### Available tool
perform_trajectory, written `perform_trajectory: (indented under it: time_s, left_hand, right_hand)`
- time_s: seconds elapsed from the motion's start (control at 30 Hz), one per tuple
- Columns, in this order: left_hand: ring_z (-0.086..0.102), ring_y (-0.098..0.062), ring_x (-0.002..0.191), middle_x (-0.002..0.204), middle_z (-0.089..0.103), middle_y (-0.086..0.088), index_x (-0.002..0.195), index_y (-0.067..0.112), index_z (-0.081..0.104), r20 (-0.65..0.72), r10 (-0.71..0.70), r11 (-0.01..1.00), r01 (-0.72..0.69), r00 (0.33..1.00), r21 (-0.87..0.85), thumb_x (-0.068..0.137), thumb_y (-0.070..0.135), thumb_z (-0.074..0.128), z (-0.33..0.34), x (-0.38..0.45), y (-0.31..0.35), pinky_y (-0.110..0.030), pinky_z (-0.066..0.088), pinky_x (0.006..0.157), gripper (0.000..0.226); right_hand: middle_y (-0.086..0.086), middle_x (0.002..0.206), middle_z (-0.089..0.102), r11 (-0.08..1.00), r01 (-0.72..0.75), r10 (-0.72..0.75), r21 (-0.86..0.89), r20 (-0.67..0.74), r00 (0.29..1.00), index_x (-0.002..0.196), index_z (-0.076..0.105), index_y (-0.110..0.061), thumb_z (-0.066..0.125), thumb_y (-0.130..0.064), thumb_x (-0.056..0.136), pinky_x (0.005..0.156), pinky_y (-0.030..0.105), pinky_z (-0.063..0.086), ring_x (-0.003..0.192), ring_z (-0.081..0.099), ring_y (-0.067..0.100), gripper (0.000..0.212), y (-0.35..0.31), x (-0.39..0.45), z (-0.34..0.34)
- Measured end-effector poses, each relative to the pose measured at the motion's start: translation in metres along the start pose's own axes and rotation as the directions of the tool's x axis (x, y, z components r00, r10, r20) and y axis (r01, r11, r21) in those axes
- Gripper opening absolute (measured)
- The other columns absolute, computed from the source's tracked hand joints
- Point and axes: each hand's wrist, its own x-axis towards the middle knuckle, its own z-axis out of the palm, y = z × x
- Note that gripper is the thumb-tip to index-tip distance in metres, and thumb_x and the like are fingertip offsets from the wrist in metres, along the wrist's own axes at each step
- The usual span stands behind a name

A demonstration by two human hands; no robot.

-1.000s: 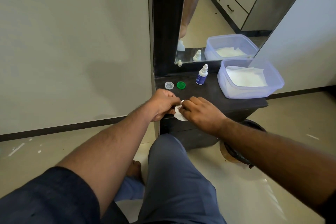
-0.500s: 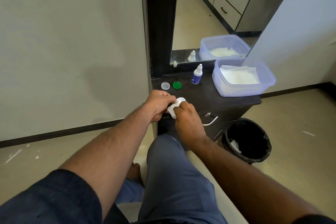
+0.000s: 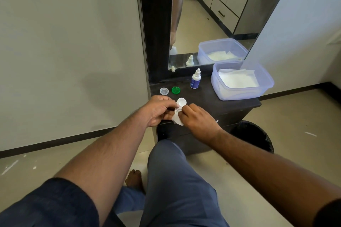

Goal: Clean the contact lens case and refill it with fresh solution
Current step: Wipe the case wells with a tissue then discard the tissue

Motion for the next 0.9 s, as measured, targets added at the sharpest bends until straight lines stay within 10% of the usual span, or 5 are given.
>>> perform_trajectory:
  time_s: [0.23, 0.37, 0.5, 0.73, 0.9]
  left_hand:
    - [0.063, -0.018, 0.048, 0.068, 0.063, -0.016, 0.068, 0.004, 0.055, -0.051, -0.002, 0.998, -0.002, 0.999, -0.068, 0.077, -0.01, 0.065, -0.002, 0.003, -0.003, -0.028, 0.056, 0.046, 0.019]
    - [0.07, -0.026, 0.057, 0.072, 0.069, -0.02, 0.078, 0.002, 0.055, -0.05, -0.009, 0.99, 0.002, 0.999, -0.141, 0.08, -0.012, 0.059, -0.005, 0.003, -0.003, -0.031, 0.057, 0.049, 0.014]
    - [0.072, -0.027, 0.067, 0.08, 0.07, -0.021, 0.072, 0.001, 0.053, -0.043, -0.003, 0.982, -0.005, 0.999, -0.188, 0.08, -0.015, 0.059, -0.004, 0.004, -0.005, -0.032, 0.059, 0.053, 0.019]
    - [0.073, -0.032, 0.07, 0.088, 0.069, -0.022, 0.07, 0.004, 0.049, -0.053, -0.025, 0.979, 0.014, 0.998, -0.202, 0.081, -0.015, 0.058, -0.003, 0.006, -0.005, -0.039, 0.061, 0.057, 0.024]
    - [0.072, -0.03, 0.065, 0.084, 0.067, -0.022, 0.072, 0.006, 0.048, -0.019, -0.032, 0.992, 0.029, 0.999, -0.123, 0.083, -0.012, 0.056, -0.002, 0.006, -0.005, -0.042, 0.061, 0.062, 0.022]
  right_hand:
    - [0.005, 0.088, 0.058, 0.239, -0.751, 0.659, 0.615, 0.465, 0.591, 0.103, 0.065, -0.001, 0.053, -0.012, 0.095, 0.067, 0.023, 0.038, 0.081, 0.054, 0.015, 0.018, -0.034, 0.018, -0.003]
    - [0.007, 0.082, 0.064, -0.613, -0.521, 0.508, 0.593, 0.802, 0.315, 0.1, 0.064, -0.006, 0.059, -0.007, 0.091, 0.067, 0.033, 0.048, 0.076, 0.059, 0.021, 0.01, -0.03, 0.027, -0.011]
    - [0.011, 0.09, 0.061, -0.911, -0.098, 0.371, 0.401, 0.9, 0.23, 0.127, 0.051, -0.006, 0.052, -0.005, 0.095, 0.063, 0.038, 0.047, 0.075, 0.058, 0.021, 0.032, -0.029, 0.03, -0.007]
    - [0.004, 0.087, 0.063, -0.776, -0.131, 0.594, 0.617, 0.785, 0.176, 0.117, 0.06, -0.01, 0.058, -0.009, 0.092, 0.053, 0.026, 0.046, 0.075, 0.06, 0.015, 0.025, -0.016, 0.014, -0.012]
    - [0.009, 0.091, 0.067, 0.609, -0.447, 0.564, 0.655, 0.039, 0.825, 0.1, 0.072, -0.006, 0.063, 0.002, 0.082, 0.073, 0.022, 0.041, 0.081, 0.058, 0.019, 0.022, 0.01, 0.006, -0.017]
